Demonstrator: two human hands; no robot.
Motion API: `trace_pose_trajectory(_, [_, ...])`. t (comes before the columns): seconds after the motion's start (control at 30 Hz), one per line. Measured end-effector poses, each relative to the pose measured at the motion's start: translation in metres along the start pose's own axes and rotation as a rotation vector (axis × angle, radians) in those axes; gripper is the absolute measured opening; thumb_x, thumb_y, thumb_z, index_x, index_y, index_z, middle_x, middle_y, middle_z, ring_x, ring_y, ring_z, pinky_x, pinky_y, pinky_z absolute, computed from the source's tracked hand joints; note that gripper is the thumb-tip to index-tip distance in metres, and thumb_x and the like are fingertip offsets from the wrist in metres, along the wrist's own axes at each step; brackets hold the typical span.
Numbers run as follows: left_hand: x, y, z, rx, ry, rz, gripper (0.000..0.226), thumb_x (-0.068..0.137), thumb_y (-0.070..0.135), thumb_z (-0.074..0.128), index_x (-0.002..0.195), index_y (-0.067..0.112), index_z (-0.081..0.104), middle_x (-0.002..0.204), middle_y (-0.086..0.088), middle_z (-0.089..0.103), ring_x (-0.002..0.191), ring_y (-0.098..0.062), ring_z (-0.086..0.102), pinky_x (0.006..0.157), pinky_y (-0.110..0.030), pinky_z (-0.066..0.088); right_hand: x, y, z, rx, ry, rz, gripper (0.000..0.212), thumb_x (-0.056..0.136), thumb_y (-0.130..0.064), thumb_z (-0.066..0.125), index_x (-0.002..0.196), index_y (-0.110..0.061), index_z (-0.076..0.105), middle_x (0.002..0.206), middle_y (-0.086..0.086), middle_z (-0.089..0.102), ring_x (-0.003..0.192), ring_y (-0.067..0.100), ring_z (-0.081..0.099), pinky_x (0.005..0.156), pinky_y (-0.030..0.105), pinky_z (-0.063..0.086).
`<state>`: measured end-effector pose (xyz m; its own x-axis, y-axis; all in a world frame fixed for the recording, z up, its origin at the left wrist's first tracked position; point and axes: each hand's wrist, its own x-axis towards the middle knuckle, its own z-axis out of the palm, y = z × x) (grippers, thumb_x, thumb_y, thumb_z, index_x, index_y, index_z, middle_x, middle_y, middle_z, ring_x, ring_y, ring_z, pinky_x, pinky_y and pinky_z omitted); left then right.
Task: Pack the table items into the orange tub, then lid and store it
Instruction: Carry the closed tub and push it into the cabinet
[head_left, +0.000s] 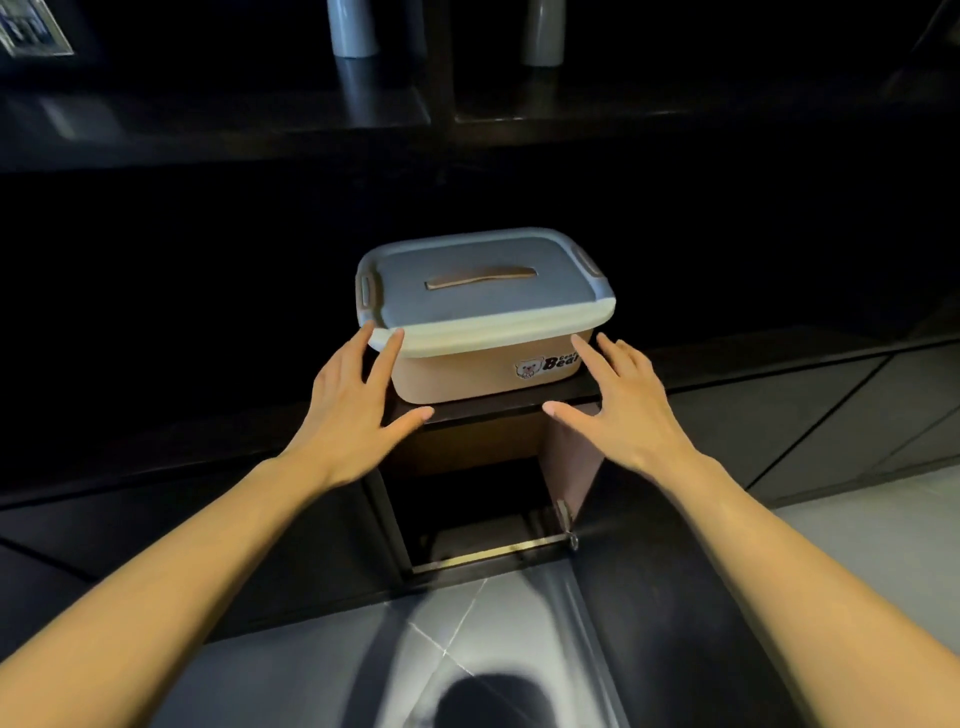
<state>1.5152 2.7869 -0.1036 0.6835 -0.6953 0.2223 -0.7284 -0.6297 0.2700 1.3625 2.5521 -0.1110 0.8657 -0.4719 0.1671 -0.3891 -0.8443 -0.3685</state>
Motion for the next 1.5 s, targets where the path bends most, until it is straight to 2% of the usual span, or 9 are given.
trace_pose_trajectory(0.27, [0.054, -0.017, 0.008, 0.017, -0.022, -0.078, 0.082, 0.080, 0.067, 0.035, 0.144, 0.034, -0.005, 0.154, -0.012, 0.005, 0.141, -0.028, 0.002, 0.113, -0.043, 0.007, 0.074, -0.006, 0.010, -0.075, -0.054, 0.016, 0.081, 0.082, -0.069, 0.039, 0.146, -0.035, 0.005, 0.157, 0.006, 0.008, 0.143, 0.025, 0.002, 0.115, 0.047, 0.008])
trace_pose_trajectory(0.43, [0.100, -0.035, 0.017, -0.060, -0.099, -0.148, 0.084, 0.071, 0.080, 0.026, 0.138, 0.049, -0.013, 0.154, -0.002, -0.019, 0.141, -0.021, -0.016, 0.113, -0.043, -0.003, 0.115, 0.001, 0.008, -0.120, -0.076, 0.124, 0.081, 0.079, -0.073, 0.034, 0.145, -0.041, 0.000, 0.156, 0.008, 0.009, 0.139, 0.033, 0.011, 0.110, 0.046, 0.013])
trace_pose_trajectory(0.63, [0.125, -0.041, 0.020, -0.539, -0.243, -0.433, 0.103, 0.047, 0.080, 0.060, 0.127, 0.068, -0.003, 0.151, 0.005, -0.027, 0.141, -0.021, -0.012, 0.115, -0.038, 0.004, 0.158, 0.005, 0.005, -0.051, -0.206, 0.339, 0.092, 0.066, -0.085, 0.038, 0.142, -0.049, 0.002, 0.157, 0.009, -0.006, 0.143, 0.033, -0.001, 0.112, 0.048, 0.010])
trace_pose_trajectory(0.87, [0.129, -0.047, 0.027, -0.658, -0.166, -0.441, 0.125, 0.027, 0.082, 0.063, 0.138, 0.051, 0.013, 0.153, -0.003, 0.007, 0.142, -0.013, 0.003, 0.114, -0.026, 0.003, 0.160, 0.004, 0.011, -0.061, -0.192, 0.450, 0.106, 0.056, -0.089, 0.044, 0.145, -0.038, 0.016, 0.155, 0.014, 0.011, 0.140, 0.038, 0.014, 0.110, 0.044, 0.023])
trace_pose_trajectory(0.97, [0.123, -0.055, 0.030, -0.569, -0.131, -0.422, 0.120, 0.029, 0.081, 0.063, 0.133, 0.061, 0.005, 0.154, 0.003, 0.005, 0.141, -0.010, 0.005, 0.104, -0.020, 0.009, 0.153, 0.011, 0.008, -0.122, -0.190, 0.415, 0.109, 0.054, -0.092, 0.039, 0.143, -0.031, 0.026, 0.148, 0.017, 0.027, 0.135, 0.041, 0.023, 0.101, 0.043, 0.036])
trace_pose_trajectory(1.13, [0.121, -0.055, 0.034, -0.626, -0.048, -0.471, 0.119, 0.046, 0.061, 0.078, 0.139, 0.050, 0.004, 0.150, 0.010, 0.019, 0.130, -0.008, 0.023, 0.102, -0.022, 0.021, 0.151, 0.015, 0.007, -0.031, -0.180, 0.437, 0.104, 0.062, -0.087, 0.041, 0.146, -0.037, 0.004, 0.136, 0.018, 0.048, 0.123, 0.037, 0.045, 0.092, 0.038, 0.042])
trace_pose_trajectory(1.2, [0.118, -0.050, 0.032, -0.630, -0.035, -0.478, 0.114, 0.052, 0.056, 0.078, 0.141, 0.046, 0.008, 0.148, 0.010, 0.022, 0.116, -0.002, 0.026, 0.094, -0.018, 0.022, 0.145, 0.012, 0.007, -0.037, -0.151, 0.418, 0.105, 0.062, -0.087, 0.042, 0.145, -0.028, 0.022, 0.127, 0.020, 0.054, 0.114, 0.037, 0.051, 0.085, 0.037, 0.045])
trace_pose_trajectory(1.27, [0.107, -0.045, 0.030, -0.567, -0.039, -0.420, 0.110, 0.057, 0.055, 0.076, 0.143, 0.040, 0.009, 0.148, 0.013, 0.022, 0.125, -0.008, 0.025, 0.097, -0.021, 0.023, 0.134, 0.009, 0.006, -0.010, -0.119, 0.407, 0.105, 0.058, -0.088, 0.043, 0.136, -0.019, 0.039, 0.124, 0.021, 0.051, 0.110, 0.037, 0.051, 0.079, 0.037, 0.045])
trace_pose_trajectory(1.5, [0.024, -0.010, 0.009, -0.532, -0.025, -0.440, 0.104, 0.060, 0.053, 0.074, 0.143, 0.037, 0.013, 0.147, -0.005, 0.024, 0.132, -0.026, 0.029, 0.105, -0.042, 0.030, 0.070, 0.010, 0.002, 0.052, -0.110, 0.287, 0.104, 0.055, -0.088, 0.044, 0.141, -0.040, 0.010, 0.129, 0.015, 0.040, 0.111, 0.035, 0.047, 0.075, 0.039, 0.039])
